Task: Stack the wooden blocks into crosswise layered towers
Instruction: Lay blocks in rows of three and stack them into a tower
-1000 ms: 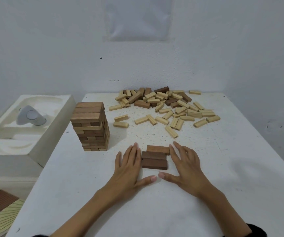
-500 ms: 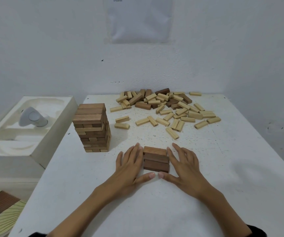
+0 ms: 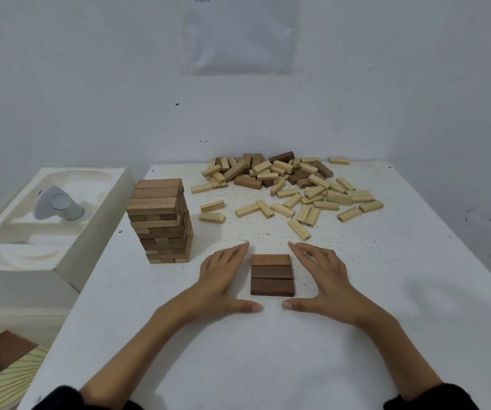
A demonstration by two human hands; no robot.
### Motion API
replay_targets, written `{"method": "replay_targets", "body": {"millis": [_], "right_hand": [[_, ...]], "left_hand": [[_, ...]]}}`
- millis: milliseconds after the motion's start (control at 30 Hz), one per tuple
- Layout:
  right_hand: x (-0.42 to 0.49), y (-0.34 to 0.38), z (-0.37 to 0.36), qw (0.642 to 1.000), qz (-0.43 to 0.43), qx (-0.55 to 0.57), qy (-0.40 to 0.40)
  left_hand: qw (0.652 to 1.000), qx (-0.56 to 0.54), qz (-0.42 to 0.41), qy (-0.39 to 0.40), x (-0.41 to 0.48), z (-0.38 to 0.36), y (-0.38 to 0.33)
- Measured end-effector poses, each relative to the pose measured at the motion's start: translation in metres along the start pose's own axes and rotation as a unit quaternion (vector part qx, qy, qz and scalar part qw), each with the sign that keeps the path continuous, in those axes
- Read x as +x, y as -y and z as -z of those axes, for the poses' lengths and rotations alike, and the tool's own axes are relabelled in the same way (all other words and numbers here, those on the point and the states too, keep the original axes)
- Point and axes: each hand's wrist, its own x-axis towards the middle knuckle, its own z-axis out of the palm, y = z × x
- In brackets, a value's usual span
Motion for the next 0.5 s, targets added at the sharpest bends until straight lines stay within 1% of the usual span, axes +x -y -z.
{"method": "replay_targets", "body": {"millis": [133,233,333,367,433,500], "right_hand": [[0.006,0.0,0.0,0.999,0.017,0.014,-0.039],[0.007,-0.001,-0.003,0.999,0.016,0.006,-0.05],[0.007,0.0,-0.003,0.999,0.002,-0.012,-0.043],[0.006,0.001,-0.003,0.999,-0.008,-0.029,-0.037],[0.001,0.005,-0.003,0.996,-0.043,-0.075,-0.013],[-0.007,0.012,-0.006,0.991,-0.077,-0.112,0.017]], "left_hand": [[0.994,-0.094,-0.039,-0.043,0.007,0.003,0.006],[0.992,-0.097,-0.059,-0.063,0.008,-0.002,0.008],[0.992,-0.086,-0.064,-0.059,0.007,-0.001,0.006],[0.995,-0.062,-0.06,-0.055,0.006,-0.001,0.005],[0.998,0.037,-0.031,-0.034,0.004,-0.005,0.003],[0.991,0.131,0.001,-0.017,-0.003,-0.014,0.0]]}}
